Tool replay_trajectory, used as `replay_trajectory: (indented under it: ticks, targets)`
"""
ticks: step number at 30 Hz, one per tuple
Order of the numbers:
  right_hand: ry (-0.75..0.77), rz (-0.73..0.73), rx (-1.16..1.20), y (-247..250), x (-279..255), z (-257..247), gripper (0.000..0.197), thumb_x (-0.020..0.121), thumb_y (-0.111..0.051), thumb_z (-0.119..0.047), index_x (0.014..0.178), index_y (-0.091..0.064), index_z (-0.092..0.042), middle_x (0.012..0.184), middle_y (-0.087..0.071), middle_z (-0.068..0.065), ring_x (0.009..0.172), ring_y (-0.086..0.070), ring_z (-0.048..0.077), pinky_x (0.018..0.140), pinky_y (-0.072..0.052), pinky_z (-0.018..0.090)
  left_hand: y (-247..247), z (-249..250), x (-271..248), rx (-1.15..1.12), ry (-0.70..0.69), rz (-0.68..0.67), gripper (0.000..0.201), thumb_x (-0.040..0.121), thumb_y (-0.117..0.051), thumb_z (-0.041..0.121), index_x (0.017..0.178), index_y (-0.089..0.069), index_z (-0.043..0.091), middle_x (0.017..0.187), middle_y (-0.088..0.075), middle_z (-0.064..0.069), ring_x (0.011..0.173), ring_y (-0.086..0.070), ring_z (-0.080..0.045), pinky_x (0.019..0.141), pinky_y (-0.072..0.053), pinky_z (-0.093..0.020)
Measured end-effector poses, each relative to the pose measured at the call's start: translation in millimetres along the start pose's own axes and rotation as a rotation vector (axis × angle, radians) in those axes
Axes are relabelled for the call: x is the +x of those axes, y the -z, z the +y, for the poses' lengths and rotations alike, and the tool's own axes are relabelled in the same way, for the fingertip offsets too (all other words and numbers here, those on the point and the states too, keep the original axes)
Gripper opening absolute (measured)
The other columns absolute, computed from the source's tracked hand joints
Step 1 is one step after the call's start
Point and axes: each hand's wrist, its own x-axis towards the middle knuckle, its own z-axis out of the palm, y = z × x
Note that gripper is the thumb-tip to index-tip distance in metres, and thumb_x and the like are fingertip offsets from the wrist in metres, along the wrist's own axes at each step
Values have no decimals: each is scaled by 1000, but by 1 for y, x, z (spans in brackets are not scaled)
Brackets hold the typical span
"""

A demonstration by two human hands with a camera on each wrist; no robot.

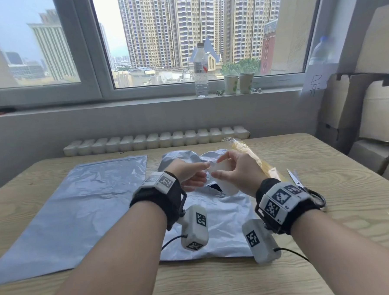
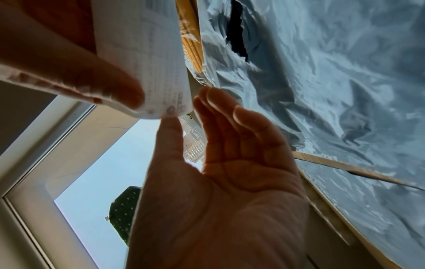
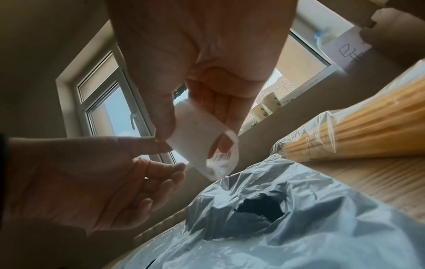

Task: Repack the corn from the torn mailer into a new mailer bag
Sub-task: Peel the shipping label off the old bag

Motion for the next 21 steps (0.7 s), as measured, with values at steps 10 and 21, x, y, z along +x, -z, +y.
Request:
replay_trajectory:
  ticks: [10, 21]
  targets:
    - [24, -251, -167, 10, -23, 1, 28, 68, -77, -47, 82, -63, -28, 96, -65, -5, 88, -63, 12, 77, -54, 29, -18, -9, -8, -106, -14, 79, 18, 86, -68, 8, 102, -68, 0, 98, -73, -13, 80, -71, -19, 72, -60, -30]
    - [-397, -19, 73, 47, -32, 25, 21, 80, -68, 3, 77, -70, -18, 103, -66, 8, 83, -69, 22, 61, -58, 26, -54, -9, -16, -135, -50, -29, 25, 83, -59, -13, 75, -52, 10, 108, -61, -16, 97, -68, -28, 82, -59, -34]
